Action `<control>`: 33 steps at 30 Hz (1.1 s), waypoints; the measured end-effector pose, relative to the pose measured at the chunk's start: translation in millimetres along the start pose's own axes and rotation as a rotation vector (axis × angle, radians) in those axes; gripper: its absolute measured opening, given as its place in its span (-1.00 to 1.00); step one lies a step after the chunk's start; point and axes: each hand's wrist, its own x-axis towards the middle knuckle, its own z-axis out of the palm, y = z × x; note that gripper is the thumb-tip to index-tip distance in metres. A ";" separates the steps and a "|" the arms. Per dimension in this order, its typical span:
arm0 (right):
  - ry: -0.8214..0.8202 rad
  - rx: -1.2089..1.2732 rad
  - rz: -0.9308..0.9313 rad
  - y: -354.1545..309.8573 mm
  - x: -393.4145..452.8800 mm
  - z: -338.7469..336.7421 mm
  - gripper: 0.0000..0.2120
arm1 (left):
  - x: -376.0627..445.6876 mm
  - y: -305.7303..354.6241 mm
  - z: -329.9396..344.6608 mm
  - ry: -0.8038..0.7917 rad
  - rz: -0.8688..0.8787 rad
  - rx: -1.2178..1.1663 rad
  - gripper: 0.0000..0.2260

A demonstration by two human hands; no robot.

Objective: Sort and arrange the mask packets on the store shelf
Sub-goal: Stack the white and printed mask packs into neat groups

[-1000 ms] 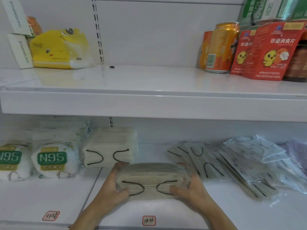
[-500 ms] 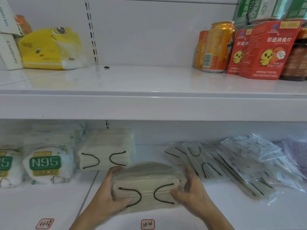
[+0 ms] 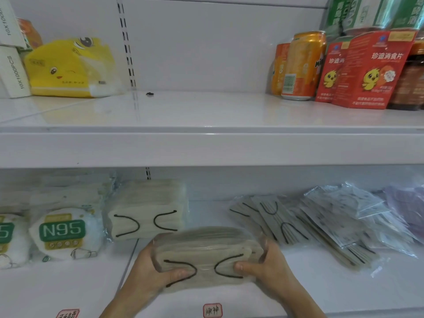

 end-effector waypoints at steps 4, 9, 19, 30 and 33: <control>-0.031 -0.083 -0.061 -14.1 -2.0 3.1 -0.41 | -0.3 -2.2 -6.2 -0.014 0.001 -0.016 -0.35; -0.051 -0.183 -0.069 -28.7 -6.7 2.7 -0.34 | -2.7 -0.4 -15.4 0.020 0.059 0.003 -0.27; 0.017 -0.230 -0.078 -5.0 -7.1 13.8 -0.34 | -7.3 2.4 -3.0 -0.047 0.075 0.160 -0.24; 0.076 -0.264 -0.067 -23.9 9.0 -25.2 -0.49 | 22.4 25.3 21.8 -0.057 0.128 0.119 -0.45; 0.113 -0.261 -0.090 -27.7 15.4 -50.7 -0.44 | 35.7 25.3 46.0 -0.037 0.134 0.032 -0.50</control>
